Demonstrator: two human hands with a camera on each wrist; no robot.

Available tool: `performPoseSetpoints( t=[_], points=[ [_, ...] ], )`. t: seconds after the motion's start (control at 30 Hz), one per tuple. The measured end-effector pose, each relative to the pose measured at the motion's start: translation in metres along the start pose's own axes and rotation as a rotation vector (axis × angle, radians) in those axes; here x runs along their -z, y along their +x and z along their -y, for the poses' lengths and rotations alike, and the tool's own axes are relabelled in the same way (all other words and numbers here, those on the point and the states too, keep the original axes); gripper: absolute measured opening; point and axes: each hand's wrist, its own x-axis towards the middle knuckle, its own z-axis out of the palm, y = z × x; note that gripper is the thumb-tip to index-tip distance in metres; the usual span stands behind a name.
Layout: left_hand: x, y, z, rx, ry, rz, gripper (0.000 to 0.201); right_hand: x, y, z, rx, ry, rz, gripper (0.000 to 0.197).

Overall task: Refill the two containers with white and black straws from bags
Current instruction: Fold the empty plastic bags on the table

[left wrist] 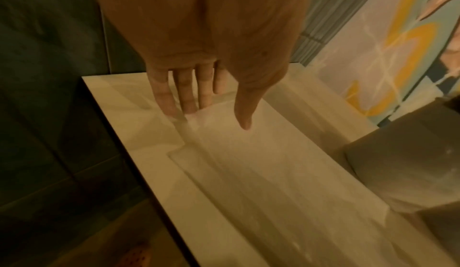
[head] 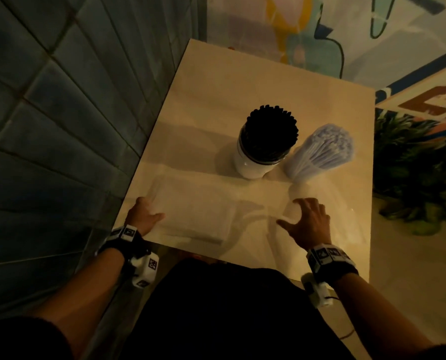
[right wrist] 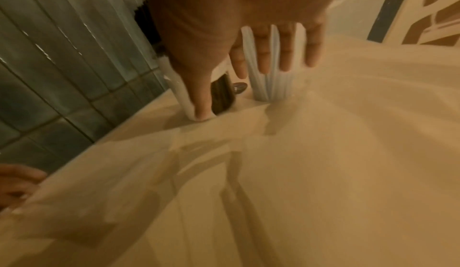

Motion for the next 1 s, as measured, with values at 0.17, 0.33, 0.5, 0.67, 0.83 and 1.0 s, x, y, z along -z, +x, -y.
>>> performPoseSetpoints(
  t=[0.17,0.33,0.5,0.67,0.83,1.0],
  points=[
    [-0.002,-0.004,0.018,-0.066,0.006,-0.161,0.062,-0.035,0.008,-0.023,-0.141,-0.107,0.307,0.114],
    [0.002,-0.034,-0.003,-0.222,-0.050,-0.122,0.036,-0.052,0.014,-0.020,-0.074,-0.180,0.294,0.069],
    [0.001,-0.069,-0.055,-0.348,-0.165,0.074,0.021,-0.030,0.016,0.008,0.059,-0.140,0.329,0.022],
    [-0.006,-0.103,-0.118,-0.425,-0.323,0.370,0.063,0.025,-0.002,0.080,0.369,0.005,0.036,0.016],
    [-0.001,-0.123,-0.160,-0.520,-0.432,0.414,0.070,0.068,-0.026,0.148,0.603,0.335,-0.053,0.028],
    [0.043,-0.115,-0.128,-0.495,-0.611,0.273,0.026,0.104,-0.026,0.132,0.532,0.702,-0.028,0.050]
  ],
)
